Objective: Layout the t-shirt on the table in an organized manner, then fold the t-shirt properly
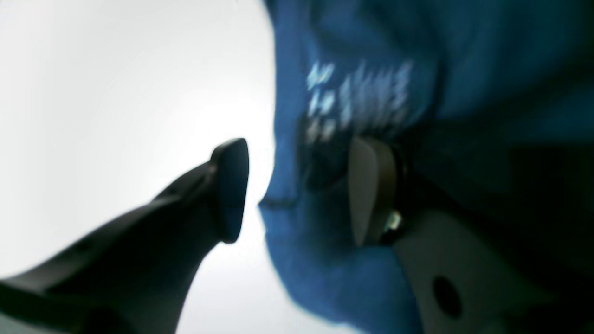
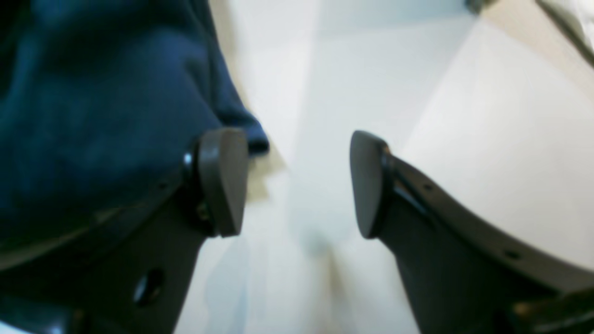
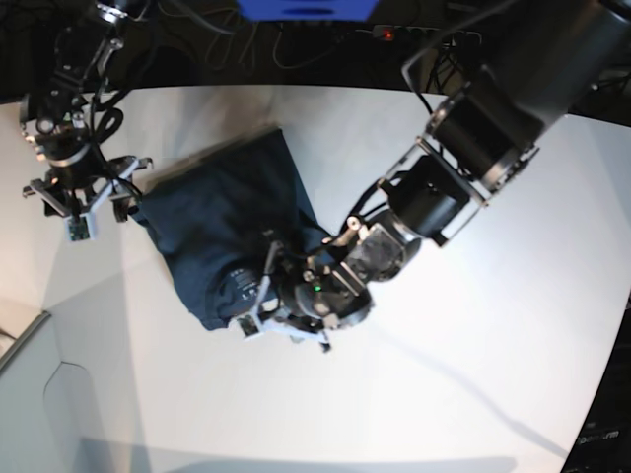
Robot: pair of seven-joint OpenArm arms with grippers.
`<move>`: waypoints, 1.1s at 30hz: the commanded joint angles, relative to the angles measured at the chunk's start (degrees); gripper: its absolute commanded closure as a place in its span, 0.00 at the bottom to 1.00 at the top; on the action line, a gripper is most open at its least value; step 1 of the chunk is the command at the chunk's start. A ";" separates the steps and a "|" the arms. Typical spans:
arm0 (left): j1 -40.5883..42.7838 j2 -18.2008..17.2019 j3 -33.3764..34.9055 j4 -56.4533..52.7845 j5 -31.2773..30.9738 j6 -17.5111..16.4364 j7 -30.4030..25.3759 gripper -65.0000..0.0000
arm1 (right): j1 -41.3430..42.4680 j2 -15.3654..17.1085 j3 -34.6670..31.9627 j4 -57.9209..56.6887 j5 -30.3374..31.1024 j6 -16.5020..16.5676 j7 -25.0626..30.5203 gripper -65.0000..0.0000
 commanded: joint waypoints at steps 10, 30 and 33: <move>5.83 -5.03 -25.85 11.04 -0.25 0.43 -0.30 0.49 | 10.87 5.52 -0.16 -13.42 0.50 0.43 1.31 0.46; 34.57 -8.46 -64.53 34.69 -0.33 0.34 6.12 0.49 | 1.82 5.26 -6.67 -21.78 0.50 0.43 10.80 0.46; 35.54 -8.28 -65.58 35.04 -0.33 0.34 6.12 0.49 | -1.52 3.85 -7.46 -17.29 0.50 0.43 12.65 0.46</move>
